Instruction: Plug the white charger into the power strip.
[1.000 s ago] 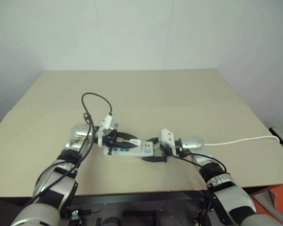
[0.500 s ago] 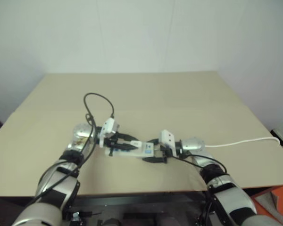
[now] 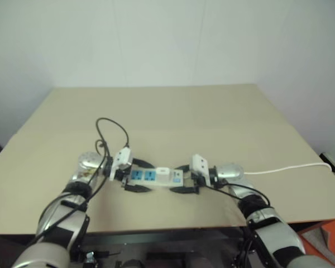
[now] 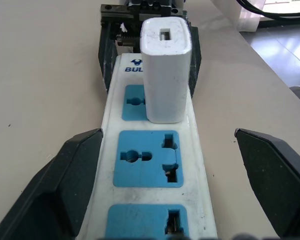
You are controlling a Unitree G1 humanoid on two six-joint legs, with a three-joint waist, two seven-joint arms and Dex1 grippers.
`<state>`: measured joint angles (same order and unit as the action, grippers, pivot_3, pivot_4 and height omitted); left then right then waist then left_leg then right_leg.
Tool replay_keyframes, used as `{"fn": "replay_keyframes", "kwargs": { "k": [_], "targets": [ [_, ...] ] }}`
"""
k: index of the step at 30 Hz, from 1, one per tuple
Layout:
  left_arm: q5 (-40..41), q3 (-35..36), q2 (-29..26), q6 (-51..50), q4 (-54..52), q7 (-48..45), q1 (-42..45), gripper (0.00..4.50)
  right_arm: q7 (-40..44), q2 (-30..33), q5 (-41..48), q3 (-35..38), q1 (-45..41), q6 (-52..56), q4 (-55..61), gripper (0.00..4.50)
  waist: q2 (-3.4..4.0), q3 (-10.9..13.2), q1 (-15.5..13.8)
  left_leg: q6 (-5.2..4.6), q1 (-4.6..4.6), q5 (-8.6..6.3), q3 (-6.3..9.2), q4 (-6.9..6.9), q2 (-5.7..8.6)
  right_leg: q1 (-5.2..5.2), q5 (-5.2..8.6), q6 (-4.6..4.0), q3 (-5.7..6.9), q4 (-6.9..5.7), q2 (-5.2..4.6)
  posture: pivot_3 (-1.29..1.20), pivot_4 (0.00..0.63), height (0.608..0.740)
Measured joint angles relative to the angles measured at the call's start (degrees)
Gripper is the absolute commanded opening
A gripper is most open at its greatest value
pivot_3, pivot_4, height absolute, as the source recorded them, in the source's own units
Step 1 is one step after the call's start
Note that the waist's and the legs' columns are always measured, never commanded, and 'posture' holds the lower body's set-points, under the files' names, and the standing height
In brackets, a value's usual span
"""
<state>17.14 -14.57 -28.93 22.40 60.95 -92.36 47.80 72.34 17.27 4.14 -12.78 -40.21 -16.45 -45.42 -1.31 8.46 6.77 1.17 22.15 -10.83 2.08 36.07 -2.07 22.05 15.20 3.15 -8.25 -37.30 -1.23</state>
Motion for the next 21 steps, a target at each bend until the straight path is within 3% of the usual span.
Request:
{"fn": "replay_keyframes", "kwargs": {
  "k": [1,3,5,11,15,19,21],
  "targets": [
    [-0.1,0.3,-0.6,-1.0,0.0,0.1,0.0,4.47,0.0,0.0,0.1,0.0,-0.1,0.5,0.0,3.42,-0.01,0.0,0.1,0.00,0.07,0.00,0.00,0.00,0.00,0.07,0.00,0.00,0.00,0.00,0.00,0.00,0.150,0.740],
    [0.0,1.0,-1.6,-3.1,0.0,0.1,-0.1,4.50,0.3,0.0,0.5,0.1,-0.3,1.5,0.0,4.13,-0.09,0.1,0.1,0.00,0.20,0.00,0.03,-0.03,-0.01,0.15,0.00,0.00,0.03,0.07,0.00,0.00,0.150,0.740],
    [1.2,2.5,-2.6,-4.9,-1.8,0.0,-0.3,4.50,0.0,0.4,0.3,0.2,-0.5,2.4,-0.3,4.49,-0.23,0.3,0.1,0.00,0.36,0.00,0.04,-0.02,-0.01,0.27,-0.01,0.01,0.06,0.12,-0.01,0.00,0.150,0.740],
    [6.4,7.2,-9.1,-10.8,-13.7,0.2,-3.1,4.50,1.3,6.7,2.0,2.3,3.5,3.8,8.7,4.49,-0.16,0.6,-0.5,0.00,1.27,0.00,0.11,-0.08,0.07,1.07,0.00,0.05,0.15,0.20,-0.18,0.00,0.150,0.740],
    [7.7,12.1,-12.9,-15.0,-22.7,1.7,-9.5,4.50,2.0,15.7,4.9,6.4,9.4,5.5,22.6,4.49,-0.08,1.0,-1.2,-0.05,1.42,-0.04,0.11,-0.19,0.07,1.24,-0.17,-0.25,0.20,0.23,-0.24,0.00,0.150,0.740],
    [9.6,17.9,-19.3,-19.0,-33.1,2.4,-19.6,4.50,6.9,29.1,9.9,11.9,18.9,9.0,35.3,4.49,-0.08,1.0,-1.7,-0.07,1.36,-0.10,0.09,-0.26,0.06,1.17,-0.05,-0.37,0.29,0.30,-0.29,0.00,0.150,0.740],
    [10.2,20.4,-22.0,-22.4,-36.7,3.1,-24.2,4.50,7.9,33.8,12.0,15.7,24.3,10.8,38.8,4.49,-0.10,1.0,-1.9,-0.06,1.27,-0.11,0.08,-0.23,0.05,1.12,0.19,0.00,0.30,0.25,-0.30,0.00,0.150,0.740]
  ]
}}
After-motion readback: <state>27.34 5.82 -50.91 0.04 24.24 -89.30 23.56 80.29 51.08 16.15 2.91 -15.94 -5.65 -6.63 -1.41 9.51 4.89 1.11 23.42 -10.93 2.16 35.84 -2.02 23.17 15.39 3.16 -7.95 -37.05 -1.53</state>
